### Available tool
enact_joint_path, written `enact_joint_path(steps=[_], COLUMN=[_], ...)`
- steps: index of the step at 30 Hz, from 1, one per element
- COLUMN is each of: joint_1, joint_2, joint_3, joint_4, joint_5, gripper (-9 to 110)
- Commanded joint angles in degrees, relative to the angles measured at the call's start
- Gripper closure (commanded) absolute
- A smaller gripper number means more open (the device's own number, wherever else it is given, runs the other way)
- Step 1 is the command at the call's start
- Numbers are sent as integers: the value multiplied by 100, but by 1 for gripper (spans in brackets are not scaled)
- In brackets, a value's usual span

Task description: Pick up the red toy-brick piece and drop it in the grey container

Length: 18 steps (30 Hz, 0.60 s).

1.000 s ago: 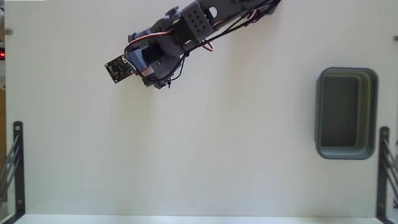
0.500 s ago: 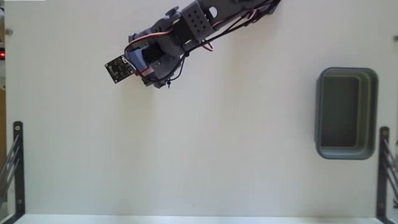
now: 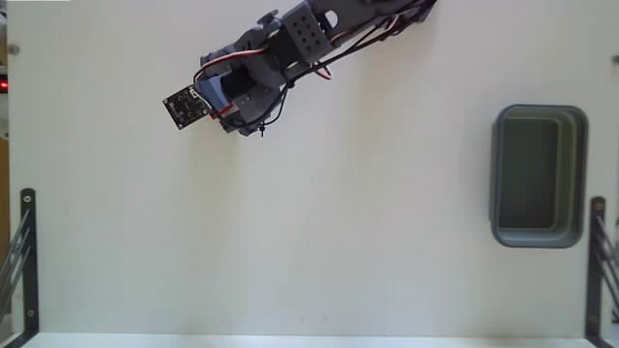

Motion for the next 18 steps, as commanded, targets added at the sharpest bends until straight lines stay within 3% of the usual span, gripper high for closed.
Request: enact_joint_path(steps=[1, 18], joint_1=[118, 118], joint_2=[73, 73], joint_3=[57, 57], joint_4=[-55, -55], joint_5=[9, 9], gripper=[35, 39])
